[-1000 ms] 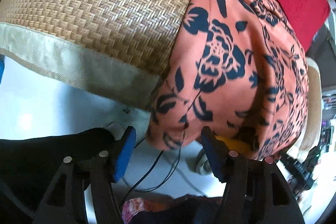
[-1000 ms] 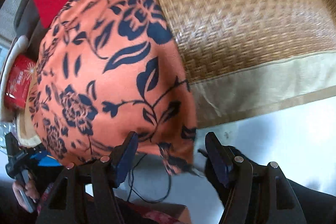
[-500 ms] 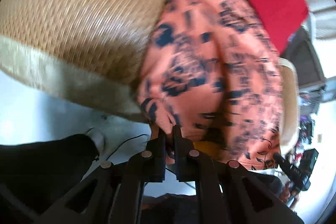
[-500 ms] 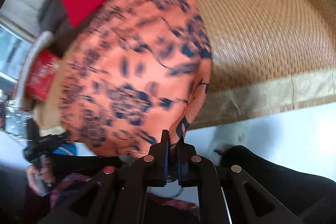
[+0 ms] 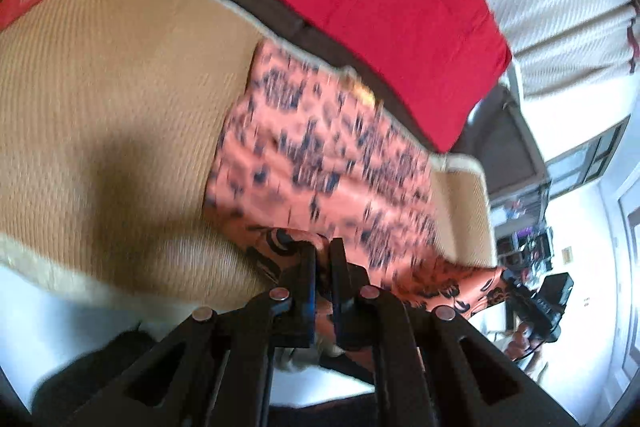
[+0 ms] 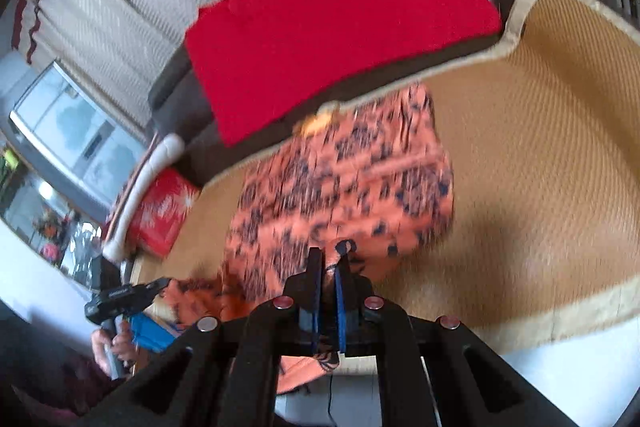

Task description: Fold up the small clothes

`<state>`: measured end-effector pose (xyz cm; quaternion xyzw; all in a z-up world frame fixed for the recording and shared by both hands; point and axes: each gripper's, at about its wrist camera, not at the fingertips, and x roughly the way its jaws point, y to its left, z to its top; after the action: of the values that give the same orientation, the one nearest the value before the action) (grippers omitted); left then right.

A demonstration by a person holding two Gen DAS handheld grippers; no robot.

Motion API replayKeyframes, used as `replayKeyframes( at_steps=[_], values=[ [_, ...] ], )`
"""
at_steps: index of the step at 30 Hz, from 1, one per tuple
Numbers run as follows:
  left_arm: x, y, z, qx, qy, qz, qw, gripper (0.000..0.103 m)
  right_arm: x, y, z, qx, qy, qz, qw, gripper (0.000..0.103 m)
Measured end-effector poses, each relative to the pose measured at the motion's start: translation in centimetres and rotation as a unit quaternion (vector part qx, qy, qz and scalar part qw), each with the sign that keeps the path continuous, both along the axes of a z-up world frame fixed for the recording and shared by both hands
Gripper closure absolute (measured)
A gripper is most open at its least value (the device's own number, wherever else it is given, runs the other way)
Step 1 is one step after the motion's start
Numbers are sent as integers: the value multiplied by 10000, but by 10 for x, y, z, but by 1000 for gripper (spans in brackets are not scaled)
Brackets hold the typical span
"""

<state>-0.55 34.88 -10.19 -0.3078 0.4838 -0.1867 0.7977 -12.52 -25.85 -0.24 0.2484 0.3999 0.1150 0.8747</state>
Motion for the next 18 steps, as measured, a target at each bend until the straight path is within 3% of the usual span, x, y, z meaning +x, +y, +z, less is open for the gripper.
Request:
replayKeyframes(
  at_steps=[5, 9, 13, 16, 17, 18],
  values=[
    [81, 17, 30, 106, -181, 349, 9992, 97, 68, -36, 16, 298, -112, -461, 9984, 97],
    [160, 21, 23, 354, -77, 577, 9977, 97, 150, -61, 6, 456, -95, -908, 9948, 97],
    [233, 16, -24, 530, 234, 747, 9955, 96, 234, -78, -47, 879, 45, -1399, 9862, 94],
    [267, 13, -69, 630, 620, 867, 9923, 96, 263, -89, -94, 1260, 80, -1946, 9727, 89],
    [272, 14, -80, 576, 686, 939, 9915, 96, 268, -94, -106, 1305, 157, -2096, 9689, 85],
    [272, 16, -84, 491, 666, 1005, 9915, 96, 271, -100, -120, 1403, 244, -2260, 9637, 70]
  ],
)
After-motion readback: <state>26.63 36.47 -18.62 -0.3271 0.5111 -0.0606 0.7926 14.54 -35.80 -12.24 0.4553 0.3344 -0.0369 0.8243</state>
